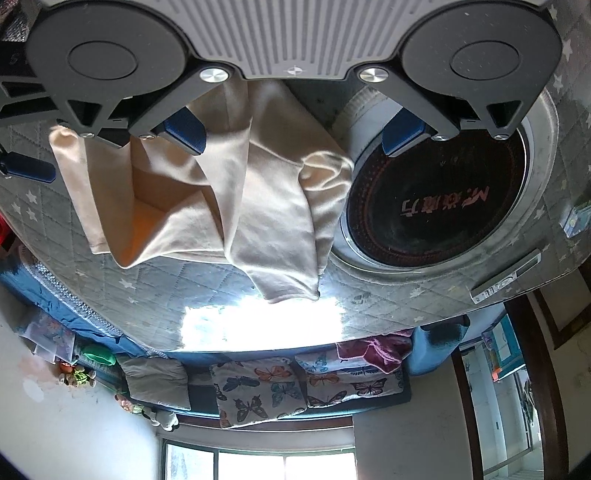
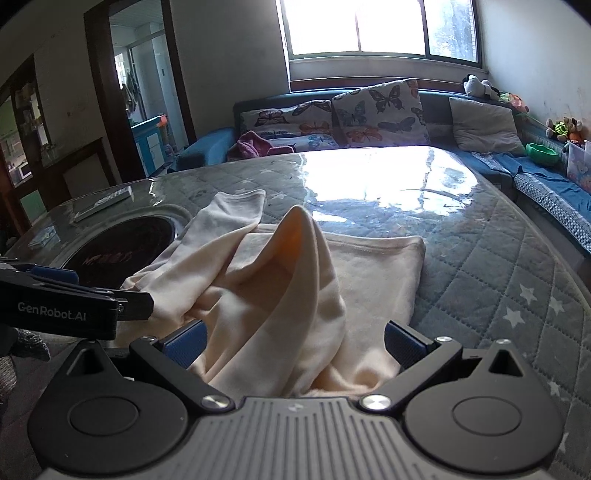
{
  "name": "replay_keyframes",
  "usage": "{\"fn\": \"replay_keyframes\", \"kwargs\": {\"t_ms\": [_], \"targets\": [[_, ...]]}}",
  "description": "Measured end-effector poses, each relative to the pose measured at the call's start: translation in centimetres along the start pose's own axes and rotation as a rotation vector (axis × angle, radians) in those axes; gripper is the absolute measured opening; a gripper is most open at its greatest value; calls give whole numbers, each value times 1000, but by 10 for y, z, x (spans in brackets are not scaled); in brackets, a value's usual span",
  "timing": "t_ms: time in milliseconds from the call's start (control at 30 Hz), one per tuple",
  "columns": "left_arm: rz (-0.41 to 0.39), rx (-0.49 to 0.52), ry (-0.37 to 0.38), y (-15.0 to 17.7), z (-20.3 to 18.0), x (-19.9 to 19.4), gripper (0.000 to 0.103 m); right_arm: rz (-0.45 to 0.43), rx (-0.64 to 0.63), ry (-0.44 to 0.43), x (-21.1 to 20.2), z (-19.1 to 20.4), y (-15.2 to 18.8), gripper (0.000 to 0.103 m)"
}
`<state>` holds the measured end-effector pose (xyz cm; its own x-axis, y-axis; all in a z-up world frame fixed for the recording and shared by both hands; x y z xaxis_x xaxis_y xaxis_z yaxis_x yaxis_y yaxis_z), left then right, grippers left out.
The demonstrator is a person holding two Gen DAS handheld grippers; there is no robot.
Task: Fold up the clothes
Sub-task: 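Lower the right tool onto the sweatshirt sleeve and close its fingers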
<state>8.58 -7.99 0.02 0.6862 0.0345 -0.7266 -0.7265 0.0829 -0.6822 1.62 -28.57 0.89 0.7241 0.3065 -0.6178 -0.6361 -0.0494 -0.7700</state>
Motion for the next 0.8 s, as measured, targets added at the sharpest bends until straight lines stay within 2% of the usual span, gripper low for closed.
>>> {"fn": "replay_keyframes", "kwargs": {"t_ms": [200,400,567,800], "targets": [[-2,10,-7,-8,-2,9,103,-5,7,6,10,-9,-12,103],[16,2,-10,-7,-1,17,103,9,-1,20,23,-16,-22,95],[23,3,-12,-6,-2,20,103,17,-21,16,36,-17,-30,87],[5,20,-5,-13,-10,17,103,28,-56,-2,53,-15,-40,64]]}}
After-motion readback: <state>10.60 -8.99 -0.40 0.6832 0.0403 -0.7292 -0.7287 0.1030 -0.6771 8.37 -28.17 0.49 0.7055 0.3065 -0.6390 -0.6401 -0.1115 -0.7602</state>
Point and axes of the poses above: each gripper's, at about its wrist camera, not at the fingertips, and x roughly the way its jaws point, z to its left, y to its underside, the point moved 8 cm from there along x, roughly the way its jaws point, and after that the axes turned 3 degrees about -y, right-handed, at the moved point
